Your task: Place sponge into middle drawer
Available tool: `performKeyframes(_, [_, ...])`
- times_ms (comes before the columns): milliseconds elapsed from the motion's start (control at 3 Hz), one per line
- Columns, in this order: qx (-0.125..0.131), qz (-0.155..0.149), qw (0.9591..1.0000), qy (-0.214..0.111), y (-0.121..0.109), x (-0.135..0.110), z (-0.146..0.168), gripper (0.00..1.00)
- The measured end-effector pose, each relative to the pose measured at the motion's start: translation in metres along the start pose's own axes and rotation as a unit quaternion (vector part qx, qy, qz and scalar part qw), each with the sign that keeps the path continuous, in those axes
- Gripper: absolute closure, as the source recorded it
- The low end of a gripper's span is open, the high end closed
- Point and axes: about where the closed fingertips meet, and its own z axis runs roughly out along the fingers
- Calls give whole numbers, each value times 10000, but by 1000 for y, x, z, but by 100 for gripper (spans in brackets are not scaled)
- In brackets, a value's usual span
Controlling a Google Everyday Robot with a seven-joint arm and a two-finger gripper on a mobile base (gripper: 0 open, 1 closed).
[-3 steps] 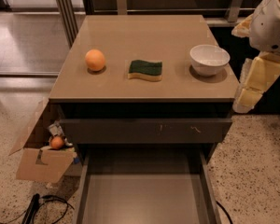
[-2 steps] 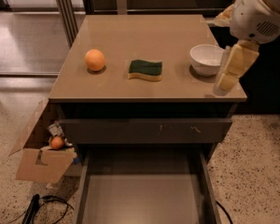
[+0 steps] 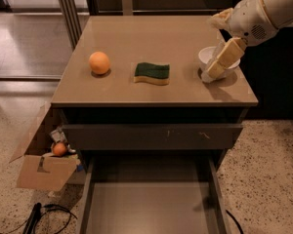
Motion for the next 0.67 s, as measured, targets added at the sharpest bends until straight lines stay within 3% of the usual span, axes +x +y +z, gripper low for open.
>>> performKeyframes(333, [-80, 240, 9986, -463, -9, 4, 9, 0])
performKeyframes(667, [-107, 287, 9980, -551, -11, 5, 12, 0])
